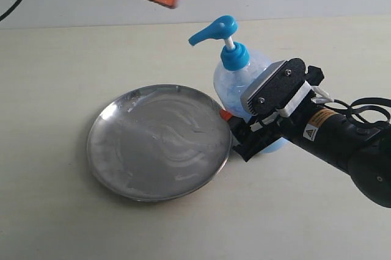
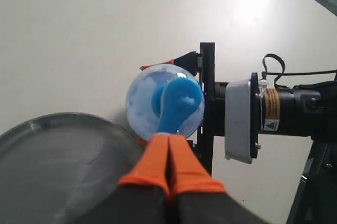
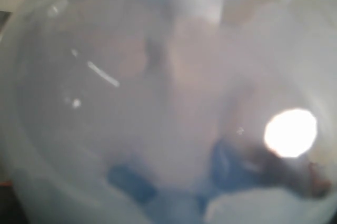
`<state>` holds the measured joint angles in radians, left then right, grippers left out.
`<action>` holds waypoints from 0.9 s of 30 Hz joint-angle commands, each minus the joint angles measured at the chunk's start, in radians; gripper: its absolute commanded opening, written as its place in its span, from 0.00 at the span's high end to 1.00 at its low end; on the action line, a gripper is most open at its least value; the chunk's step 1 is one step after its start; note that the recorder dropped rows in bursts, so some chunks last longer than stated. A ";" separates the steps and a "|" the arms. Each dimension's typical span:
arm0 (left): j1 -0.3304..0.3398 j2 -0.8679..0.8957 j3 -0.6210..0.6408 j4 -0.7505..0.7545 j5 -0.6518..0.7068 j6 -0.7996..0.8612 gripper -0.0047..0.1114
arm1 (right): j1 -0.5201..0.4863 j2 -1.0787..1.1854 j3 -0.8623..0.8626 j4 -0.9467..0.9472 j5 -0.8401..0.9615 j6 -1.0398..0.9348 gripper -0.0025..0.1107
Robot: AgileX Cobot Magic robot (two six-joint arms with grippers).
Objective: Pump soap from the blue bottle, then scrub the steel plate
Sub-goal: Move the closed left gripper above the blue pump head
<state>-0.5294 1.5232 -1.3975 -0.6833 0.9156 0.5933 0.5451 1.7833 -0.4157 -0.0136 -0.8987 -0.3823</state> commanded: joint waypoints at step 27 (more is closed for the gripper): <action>-0.150 0.130 -0.156 0.190 -0.058 -0.173 0.96 | 0.002 -0.004 0.004 -0.012 -0.026 0.000 0.98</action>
<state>-0.6743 1.6562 -1.5487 -0.4920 0.8768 0.4367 0.5451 1.7833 -0.4157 -0.0136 -0.8987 -0.3823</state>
